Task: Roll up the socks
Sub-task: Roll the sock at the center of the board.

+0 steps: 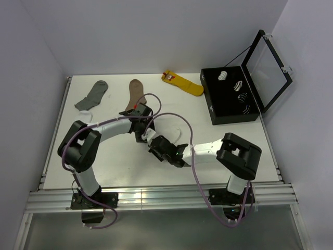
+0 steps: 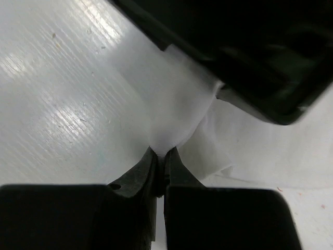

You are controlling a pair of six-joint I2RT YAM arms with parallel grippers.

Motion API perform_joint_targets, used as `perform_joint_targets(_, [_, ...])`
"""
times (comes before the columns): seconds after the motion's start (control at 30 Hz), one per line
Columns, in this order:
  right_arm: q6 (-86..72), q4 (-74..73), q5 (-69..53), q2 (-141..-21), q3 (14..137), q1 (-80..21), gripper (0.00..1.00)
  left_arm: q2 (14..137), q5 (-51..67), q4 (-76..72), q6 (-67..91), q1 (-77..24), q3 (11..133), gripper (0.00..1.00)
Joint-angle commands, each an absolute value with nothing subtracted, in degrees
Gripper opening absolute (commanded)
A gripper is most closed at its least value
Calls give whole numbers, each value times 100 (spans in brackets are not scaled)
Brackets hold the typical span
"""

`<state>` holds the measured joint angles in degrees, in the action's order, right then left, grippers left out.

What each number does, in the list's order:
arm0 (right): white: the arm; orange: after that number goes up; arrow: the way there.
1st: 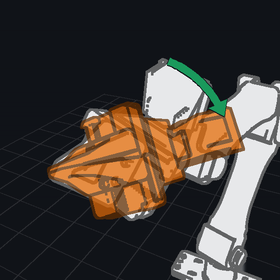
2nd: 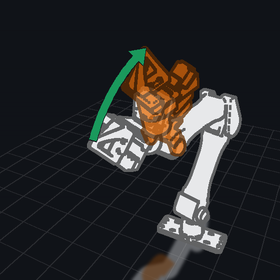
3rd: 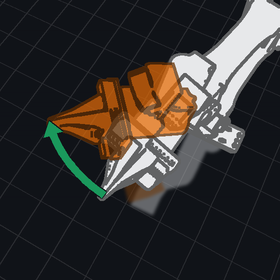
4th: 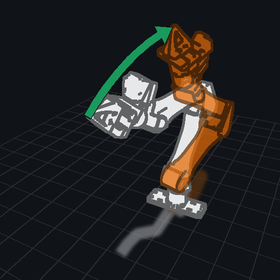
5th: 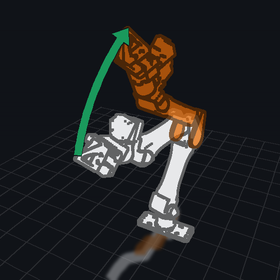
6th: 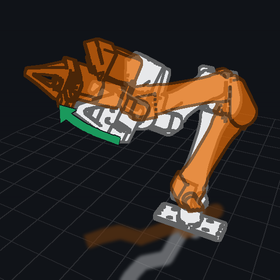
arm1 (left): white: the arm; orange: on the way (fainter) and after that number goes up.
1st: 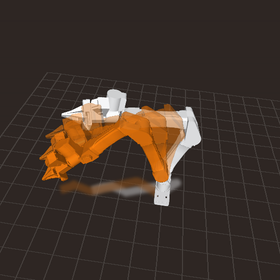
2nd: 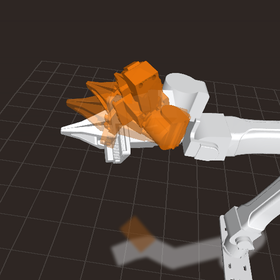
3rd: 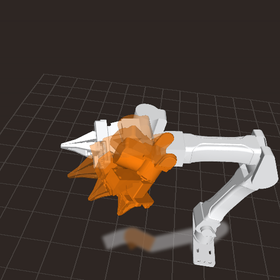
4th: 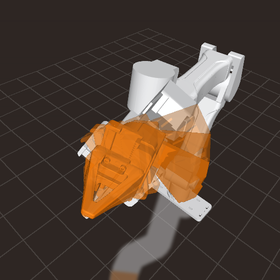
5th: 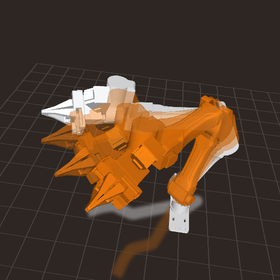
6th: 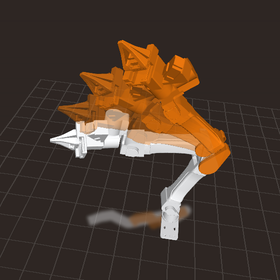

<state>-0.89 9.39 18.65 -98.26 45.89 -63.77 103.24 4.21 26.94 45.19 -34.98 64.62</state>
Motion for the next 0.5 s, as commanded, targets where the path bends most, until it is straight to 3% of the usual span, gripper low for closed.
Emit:
perform_joint_targets(0.0, [-694,817,670,-9624,4667,-5978,0,9783,62,2365,4885,-3419,6101,62])
perform_joint_targets(0.13, [-1115,1081,-768,-9440,4474,-5188,0,9160,-139,1785,5422,-3410,5486,68])
perform_joint_targets(0.47, [-2328,2398,-3742,-10010,4052,-3868,0,8587,-211,703,5994,-3445,4605,70])
